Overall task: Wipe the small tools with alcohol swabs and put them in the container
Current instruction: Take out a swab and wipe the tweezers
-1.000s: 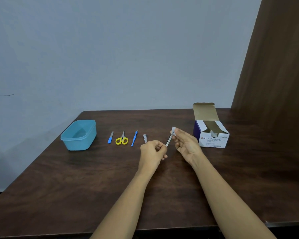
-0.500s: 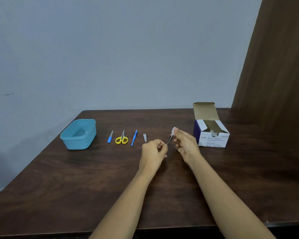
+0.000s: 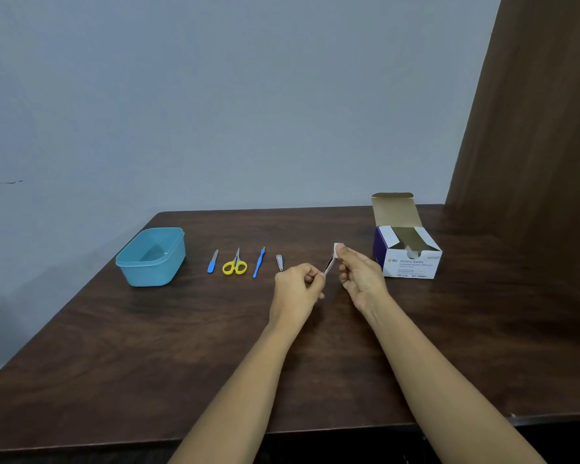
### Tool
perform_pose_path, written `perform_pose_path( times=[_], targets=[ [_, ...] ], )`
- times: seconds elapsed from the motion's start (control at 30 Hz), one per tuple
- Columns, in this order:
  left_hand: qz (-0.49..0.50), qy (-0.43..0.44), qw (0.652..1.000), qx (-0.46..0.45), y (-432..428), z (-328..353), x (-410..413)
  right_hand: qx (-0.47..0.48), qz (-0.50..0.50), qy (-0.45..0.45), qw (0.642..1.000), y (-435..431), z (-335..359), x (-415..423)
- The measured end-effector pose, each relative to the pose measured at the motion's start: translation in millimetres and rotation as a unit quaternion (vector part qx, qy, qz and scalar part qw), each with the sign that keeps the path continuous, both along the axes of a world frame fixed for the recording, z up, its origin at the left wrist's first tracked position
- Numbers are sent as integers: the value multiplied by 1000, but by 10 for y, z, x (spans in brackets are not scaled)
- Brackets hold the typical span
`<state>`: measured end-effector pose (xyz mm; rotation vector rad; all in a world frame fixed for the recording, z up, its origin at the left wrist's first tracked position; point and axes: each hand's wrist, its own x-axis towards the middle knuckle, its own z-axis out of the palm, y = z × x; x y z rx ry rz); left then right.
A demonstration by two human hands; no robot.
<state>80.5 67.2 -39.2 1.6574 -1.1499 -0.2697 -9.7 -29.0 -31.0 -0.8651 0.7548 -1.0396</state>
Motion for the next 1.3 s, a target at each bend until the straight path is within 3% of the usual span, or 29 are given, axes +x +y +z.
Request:
perform_pose_path(
  times=[0.37,0.7,1.0,1.3],
  targets=[
    [14,-13,1000,3,37,16,35,-50,22,47,997,34,4,-10],
    [1,-8,1000,-5,9,26,-10,-48,-47,51,996,36,-34,49],
    [21,-16,1000,-1,8,20,9,-80,22,85,993,30,-27,35],
    [25,-17,999,-18,-2,15,3,-138,6,123,983,132,-17,74]
  ],
)
